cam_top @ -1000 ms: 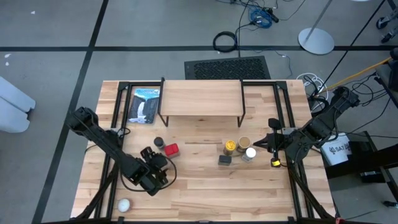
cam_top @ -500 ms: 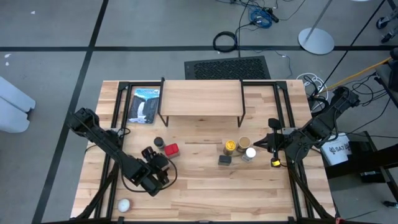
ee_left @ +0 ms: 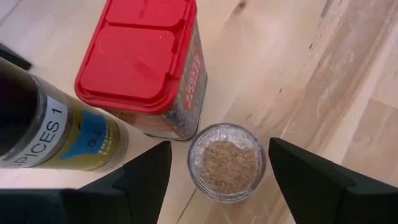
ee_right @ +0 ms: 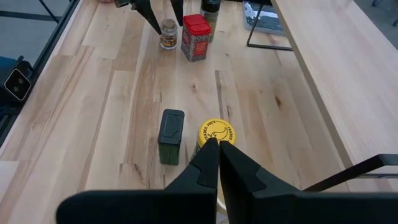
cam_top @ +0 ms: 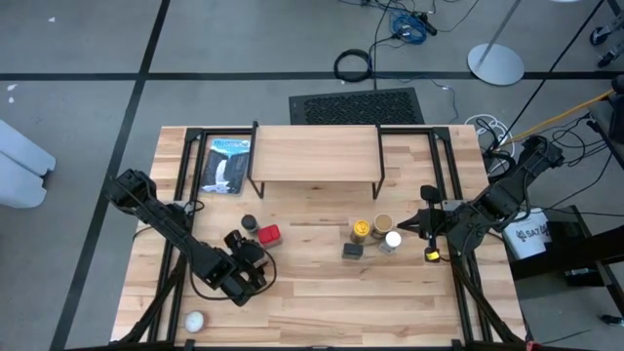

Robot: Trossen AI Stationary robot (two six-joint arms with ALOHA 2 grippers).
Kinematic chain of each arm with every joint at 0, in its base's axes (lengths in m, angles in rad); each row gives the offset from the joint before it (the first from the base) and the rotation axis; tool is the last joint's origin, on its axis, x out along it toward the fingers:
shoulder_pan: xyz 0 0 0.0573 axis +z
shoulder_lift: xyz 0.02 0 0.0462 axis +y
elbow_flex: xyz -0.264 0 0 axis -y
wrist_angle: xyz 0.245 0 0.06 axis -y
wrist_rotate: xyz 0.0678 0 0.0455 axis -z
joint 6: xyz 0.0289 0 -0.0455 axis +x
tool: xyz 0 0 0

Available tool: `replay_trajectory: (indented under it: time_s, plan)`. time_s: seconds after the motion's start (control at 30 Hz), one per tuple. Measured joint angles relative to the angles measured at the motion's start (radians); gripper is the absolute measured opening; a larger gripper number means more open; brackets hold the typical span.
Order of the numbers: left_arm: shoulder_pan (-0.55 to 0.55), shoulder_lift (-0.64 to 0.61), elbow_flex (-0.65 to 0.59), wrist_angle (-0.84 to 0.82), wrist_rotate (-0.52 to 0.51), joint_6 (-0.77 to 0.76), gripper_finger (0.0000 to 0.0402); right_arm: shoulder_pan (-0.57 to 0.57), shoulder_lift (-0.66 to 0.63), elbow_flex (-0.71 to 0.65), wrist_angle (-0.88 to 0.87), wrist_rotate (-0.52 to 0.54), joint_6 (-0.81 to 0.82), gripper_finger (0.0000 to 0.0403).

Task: Shelf spices
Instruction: Put the brown seasoning bottle on the shelf

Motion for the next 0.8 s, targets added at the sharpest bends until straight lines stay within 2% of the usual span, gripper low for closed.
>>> replay_trajectory:
  time_s: [0.3, 0.8]
  plan:
    - [0.019, 0.003, 0.0, 0.024, -0.004, 0.04, 0.0279, 0.0, 0.0, 0.0, 0.0, 0.0, 0.0, 0.0]
    - [0.026, 0.003, 0.0, 0.058, 0.059, 0.062, 0.0279, 0.0, 0.0, 0.0, 0.0, 0.0, 0.0, 0.0]
